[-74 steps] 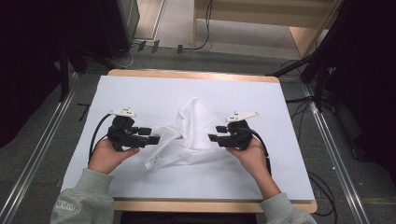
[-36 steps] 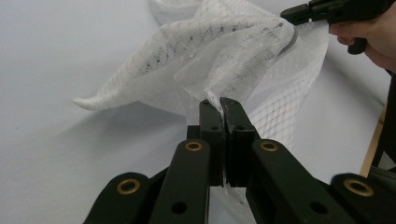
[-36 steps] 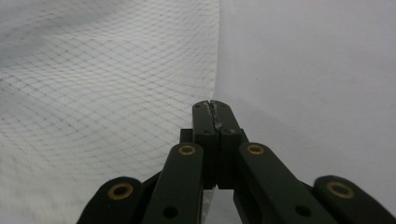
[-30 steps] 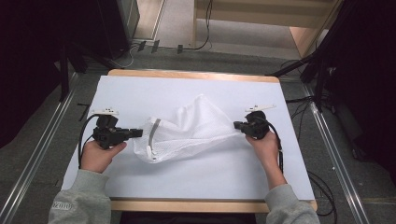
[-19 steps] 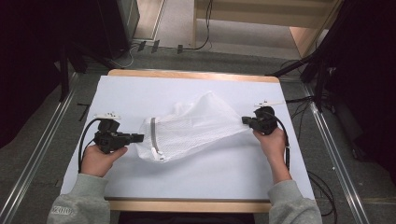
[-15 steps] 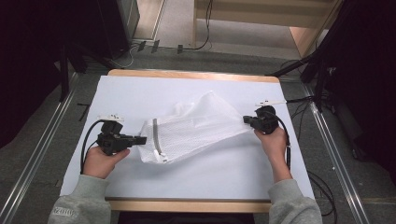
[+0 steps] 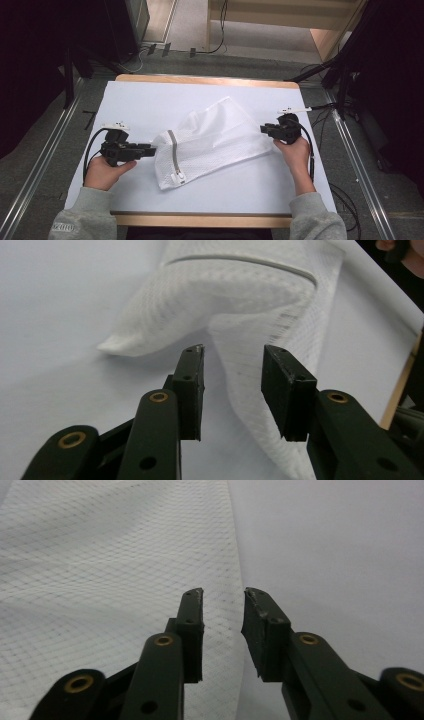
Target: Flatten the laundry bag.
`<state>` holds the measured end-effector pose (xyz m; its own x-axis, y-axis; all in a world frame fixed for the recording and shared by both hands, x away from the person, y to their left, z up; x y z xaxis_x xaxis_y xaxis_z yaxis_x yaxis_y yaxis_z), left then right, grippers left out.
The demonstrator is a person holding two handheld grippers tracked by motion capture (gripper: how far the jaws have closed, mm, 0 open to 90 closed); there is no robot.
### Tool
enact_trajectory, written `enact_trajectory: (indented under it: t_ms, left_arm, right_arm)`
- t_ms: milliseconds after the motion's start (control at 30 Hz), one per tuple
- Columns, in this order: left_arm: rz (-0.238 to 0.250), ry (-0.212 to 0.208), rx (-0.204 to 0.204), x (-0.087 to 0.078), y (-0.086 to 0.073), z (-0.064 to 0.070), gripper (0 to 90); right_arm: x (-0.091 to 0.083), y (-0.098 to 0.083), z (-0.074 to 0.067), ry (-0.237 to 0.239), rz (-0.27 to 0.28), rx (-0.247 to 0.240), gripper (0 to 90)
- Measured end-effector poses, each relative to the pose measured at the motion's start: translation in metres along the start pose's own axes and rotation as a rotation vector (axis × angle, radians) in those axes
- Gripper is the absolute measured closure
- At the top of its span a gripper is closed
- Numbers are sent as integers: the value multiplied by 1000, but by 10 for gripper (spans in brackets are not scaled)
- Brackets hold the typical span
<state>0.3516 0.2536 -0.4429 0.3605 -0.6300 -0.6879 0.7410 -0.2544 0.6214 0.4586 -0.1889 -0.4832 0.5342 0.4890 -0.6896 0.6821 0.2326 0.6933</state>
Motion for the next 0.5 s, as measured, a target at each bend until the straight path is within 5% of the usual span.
enact_trajectory:
  t_ms: [167, 500]
  left_arm:
    - [-5, 40, 2, -1, 9, -18, 609]
    - [-30, 33, -7, 20, 30, -44, 605]
  right_arm:
    - [-10, -5, -6, 3, 4, -24, 676]
    - [-27, -28, -10, -4, -1, -40, 628]
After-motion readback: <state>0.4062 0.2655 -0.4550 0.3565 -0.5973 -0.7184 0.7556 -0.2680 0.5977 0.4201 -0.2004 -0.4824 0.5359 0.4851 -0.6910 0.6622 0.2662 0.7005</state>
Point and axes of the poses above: each handheld gripper's, and its own axes: x roughly forward along the jaws, y roughly out of its top, z roughly to its right, the point moved 6 cm from there along x, roughly forward along the jaws, and after that the axes turned 2 degrees about -z, right-handed, at the moved point
